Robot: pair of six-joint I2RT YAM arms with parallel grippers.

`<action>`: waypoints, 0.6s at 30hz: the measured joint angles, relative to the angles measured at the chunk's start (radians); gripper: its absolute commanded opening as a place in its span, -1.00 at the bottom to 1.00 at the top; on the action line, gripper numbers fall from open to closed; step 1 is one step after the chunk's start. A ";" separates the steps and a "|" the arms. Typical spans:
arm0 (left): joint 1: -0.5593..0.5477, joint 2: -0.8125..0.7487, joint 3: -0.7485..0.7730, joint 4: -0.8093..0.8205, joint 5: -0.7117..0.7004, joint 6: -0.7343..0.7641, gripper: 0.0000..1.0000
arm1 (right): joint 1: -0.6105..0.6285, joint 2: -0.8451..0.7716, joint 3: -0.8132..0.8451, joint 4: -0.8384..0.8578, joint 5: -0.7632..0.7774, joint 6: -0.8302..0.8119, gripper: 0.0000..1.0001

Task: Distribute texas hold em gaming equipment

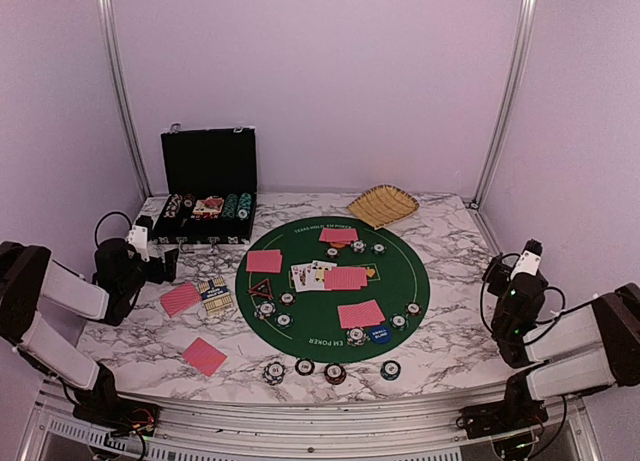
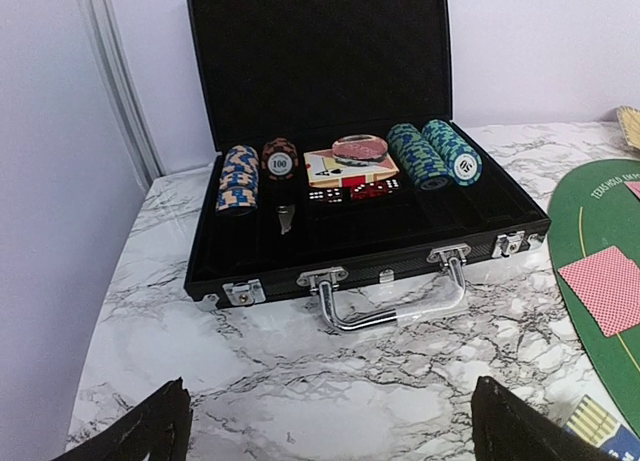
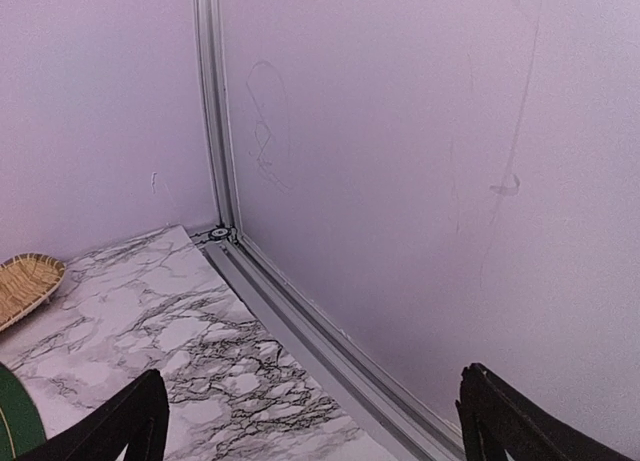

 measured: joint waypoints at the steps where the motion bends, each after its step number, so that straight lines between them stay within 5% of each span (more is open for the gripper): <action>1: 0.000 0.000 -0.024 0.041 -0.013 -0.005 0.98 | -0.006 0.015 -0.005 0.044 -0.008 -0.008 0.98; 6: 0.005 0.051 -0.152 0.294 -0.051 -0.024 0.98 | -0.036 0.114 -0.029 0.243 -0.056 -0.065 0.98; 18: 0.039 0.063 -0.084 0.310 -0.077 -0.072 0.98 | -0.073 0.383 0.079 0.367 -0.338 -0.140 0.98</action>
